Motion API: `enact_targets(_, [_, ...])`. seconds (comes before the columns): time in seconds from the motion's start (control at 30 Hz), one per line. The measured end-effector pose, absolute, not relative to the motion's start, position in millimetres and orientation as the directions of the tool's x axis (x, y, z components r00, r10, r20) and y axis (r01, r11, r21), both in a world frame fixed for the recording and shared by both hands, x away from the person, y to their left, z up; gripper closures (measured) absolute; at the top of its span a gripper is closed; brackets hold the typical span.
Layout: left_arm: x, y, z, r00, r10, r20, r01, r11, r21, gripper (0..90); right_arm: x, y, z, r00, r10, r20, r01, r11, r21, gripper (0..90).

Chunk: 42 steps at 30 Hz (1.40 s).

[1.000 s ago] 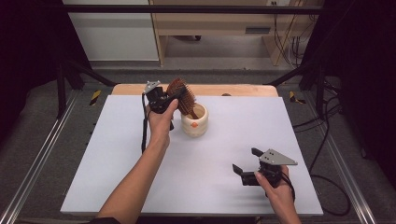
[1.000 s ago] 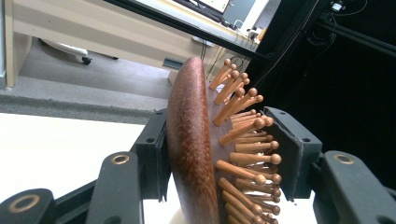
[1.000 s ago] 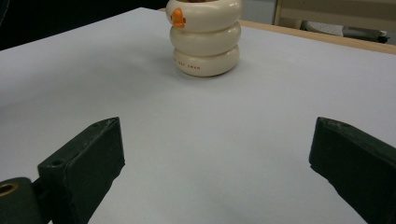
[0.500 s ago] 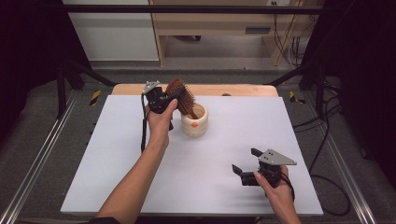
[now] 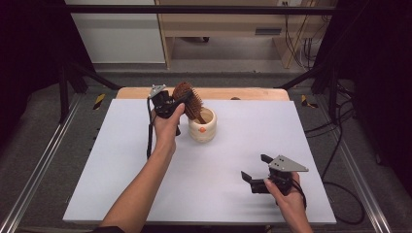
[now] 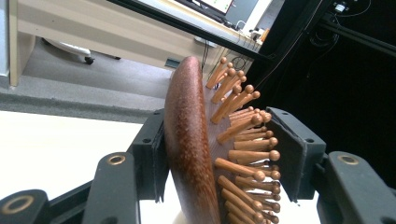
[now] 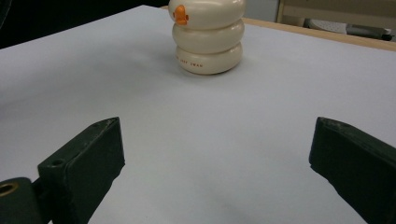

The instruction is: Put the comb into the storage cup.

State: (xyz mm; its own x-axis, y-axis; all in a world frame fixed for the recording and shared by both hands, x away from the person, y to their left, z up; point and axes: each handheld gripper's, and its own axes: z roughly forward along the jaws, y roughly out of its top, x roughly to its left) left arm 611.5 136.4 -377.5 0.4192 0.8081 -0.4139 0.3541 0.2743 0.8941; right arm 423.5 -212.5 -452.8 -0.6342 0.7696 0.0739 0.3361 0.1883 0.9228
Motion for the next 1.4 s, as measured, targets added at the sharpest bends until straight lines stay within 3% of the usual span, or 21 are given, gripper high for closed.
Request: enact_targets(1.4, [609.3, 138.3, -380.6, 0.420, 0.806, -0.416, 0.336, 0.288, 0.897, 33.8, 423.6, -210.9, -453.5, -0.640, 0.765, 0.073, 0.338, 0.195, 0.921, 3.7])
